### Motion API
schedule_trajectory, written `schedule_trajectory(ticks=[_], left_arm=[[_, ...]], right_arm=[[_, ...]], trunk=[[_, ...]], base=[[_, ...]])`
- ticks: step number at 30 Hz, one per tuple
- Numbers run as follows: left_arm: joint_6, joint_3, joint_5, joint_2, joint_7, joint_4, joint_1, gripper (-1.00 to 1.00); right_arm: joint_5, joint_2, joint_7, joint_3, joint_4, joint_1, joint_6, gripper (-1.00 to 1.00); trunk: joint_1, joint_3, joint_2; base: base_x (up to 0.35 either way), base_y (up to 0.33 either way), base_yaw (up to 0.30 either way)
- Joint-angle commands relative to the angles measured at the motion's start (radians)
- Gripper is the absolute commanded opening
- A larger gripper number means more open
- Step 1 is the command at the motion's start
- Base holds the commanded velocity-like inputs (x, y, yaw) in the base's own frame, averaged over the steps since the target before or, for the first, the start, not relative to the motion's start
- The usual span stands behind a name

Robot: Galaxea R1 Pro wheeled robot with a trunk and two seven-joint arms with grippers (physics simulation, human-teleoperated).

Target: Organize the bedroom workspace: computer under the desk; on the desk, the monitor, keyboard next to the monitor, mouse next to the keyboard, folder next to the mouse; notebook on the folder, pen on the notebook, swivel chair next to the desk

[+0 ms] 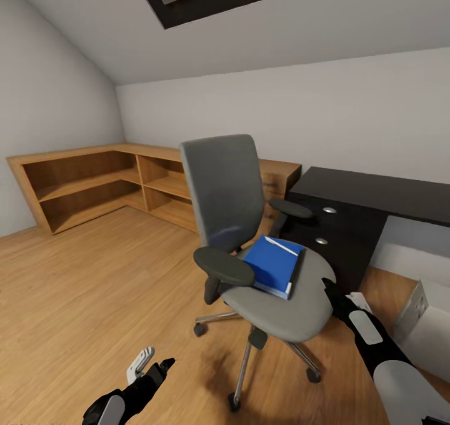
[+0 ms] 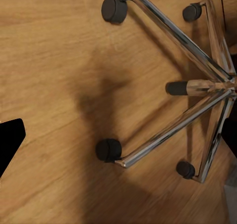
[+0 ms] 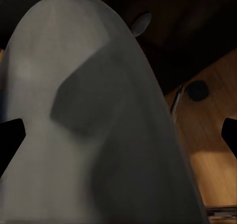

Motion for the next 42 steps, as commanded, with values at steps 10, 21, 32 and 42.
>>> schedule_trajectory(ticks=[10,21,32,42], left_arm=[[0.008,0.005,0.003,-0.001,-0.004,-0.001,-0.001,1.0],[0.008,0.005,0.003,-0.001,-0.004,-0.001,-0.001,1.0],[0.004,0.01,0.007,0.017,-0.011,0.006,0.013,1.0],[0.004,0.01,0.007,0.017,-0.011,0.006,0.013,1.0]], right_arm=[[-0.006,-0.001,-0.004,0.001,0.007,0.0,0.007,1.0],[-0.006,-0.004,-0.003,0.001,0.007,0.0,0.007,1.0],[-0.006,0.0,-0.001,-0.004,-0.008,-0.011,0.009,1.0],[-0.006,0.0,-0.001,-0.004,-0.008,-0.011,0.009,1.0]], trunk=[[0.0,-0.001,0.0],[0.0,-0.001,0.0],[0.0,-0.001,0.0],[0.0,-0.001,0.0]], base=[[0.0,0.0,0.029],[0.0,0.0,0.228],[0.0,0.0,0.009],[0.0,0.0,0.0]])
